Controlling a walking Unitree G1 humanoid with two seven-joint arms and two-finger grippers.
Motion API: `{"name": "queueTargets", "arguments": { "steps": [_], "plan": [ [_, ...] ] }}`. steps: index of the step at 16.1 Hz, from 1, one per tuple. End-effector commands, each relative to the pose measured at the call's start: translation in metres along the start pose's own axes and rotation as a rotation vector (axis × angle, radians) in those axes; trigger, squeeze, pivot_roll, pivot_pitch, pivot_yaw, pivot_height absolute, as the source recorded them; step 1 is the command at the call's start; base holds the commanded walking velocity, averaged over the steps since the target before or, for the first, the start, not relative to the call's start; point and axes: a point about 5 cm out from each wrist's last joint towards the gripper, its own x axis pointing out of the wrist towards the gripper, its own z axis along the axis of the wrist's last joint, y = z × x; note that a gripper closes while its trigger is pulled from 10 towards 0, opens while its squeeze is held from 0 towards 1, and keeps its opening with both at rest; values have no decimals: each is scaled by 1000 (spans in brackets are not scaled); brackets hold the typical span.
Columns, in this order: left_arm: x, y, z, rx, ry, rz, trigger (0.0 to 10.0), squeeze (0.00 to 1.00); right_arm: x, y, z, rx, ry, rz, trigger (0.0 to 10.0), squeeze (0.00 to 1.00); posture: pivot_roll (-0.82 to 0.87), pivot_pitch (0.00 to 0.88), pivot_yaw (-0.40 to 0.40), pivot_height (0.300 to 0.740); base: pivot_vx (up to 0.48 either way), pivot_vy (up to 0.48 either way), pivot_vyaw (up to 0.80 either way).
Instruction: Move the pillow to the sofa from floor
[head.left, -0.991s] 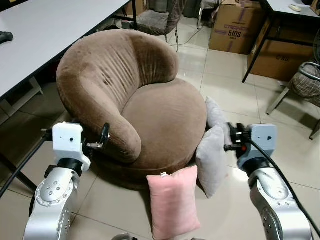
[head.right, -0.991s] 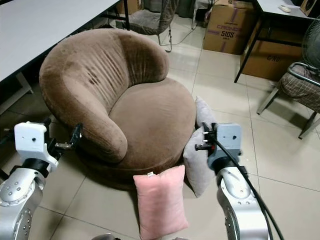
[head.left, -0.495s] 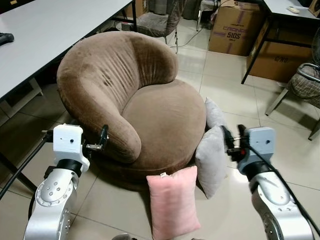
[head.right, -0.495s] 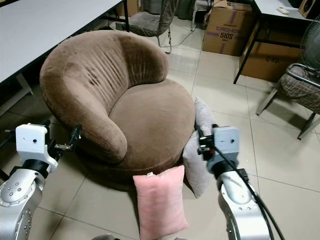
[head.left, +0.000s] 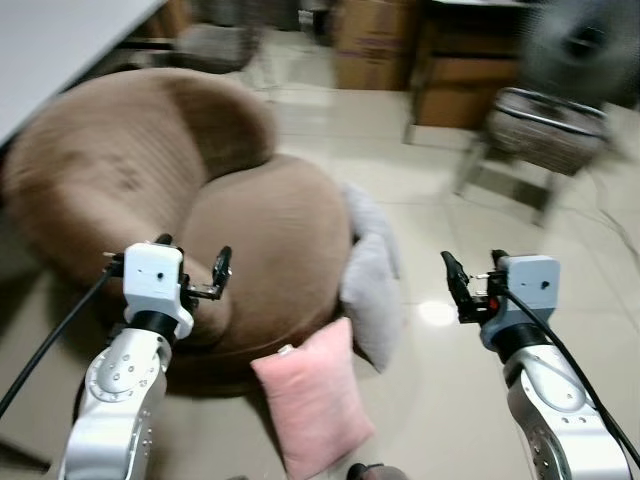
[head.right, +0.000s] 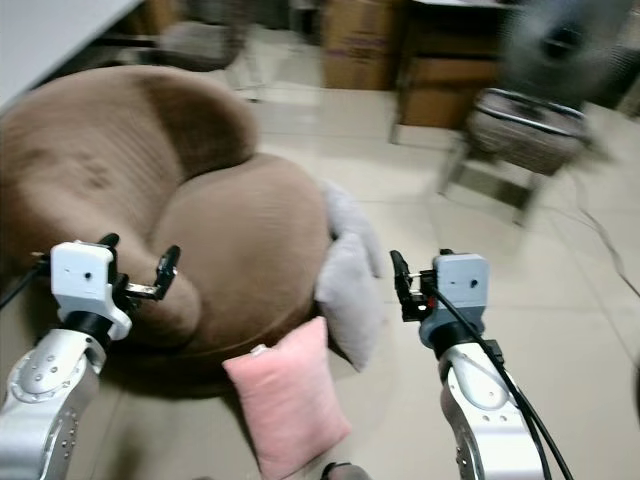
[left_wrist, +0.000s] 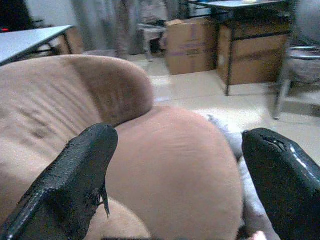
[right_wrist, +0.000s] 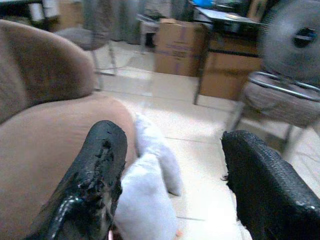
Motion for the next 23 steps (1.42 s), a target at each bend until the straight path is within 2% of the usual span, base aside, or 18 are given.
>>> {"name": "queueTargets", "arguments": {
  "steps": [1,9,12,13,16,18,20,23],
  "plan": [
    [3,-1,3,10,-5,-6,10000,1000,-1,-1,-1,26,8,-12,10000,1000,23,0,14,740,0,0,-800],
    [8,2,4,38,-5,-3,10000,988,5,0,0,72,21,-22,10000,1000,23,0,-1,740,0,0,-800],
    [10,1,5,41,-15,-7,10000,992,7,1,1,68,17,-23,10000,988,31,0,-8,740,0,271,0],
    [11,1,5,44,-17,-8,10000,992,8,1,1,58,17,-25,10000,0,32,0,-10,740,0,285,0],
    [13,0,5,54,-20,-16,10000,988,10,3,-1,46,20,-31,10000,0,37,0,-9,740,0,287,0],
    [15,-1,7,73,-31,-27,10000,992,9,5,-4,75,35,-24,10000,0,39,0,-7,740,0,142,-800],
    [16,-7,10,118,-47,-67,10000,1000,9,4,-4,63,31,-38,10000,0,39,0,-2,740,0,-480,-741],
    [18,-7,10,111,-50,-72,10000,992,8,3,-5,81,30,-63,10000,0,41,0,11,740,0,-439,-192]
  ]
}}
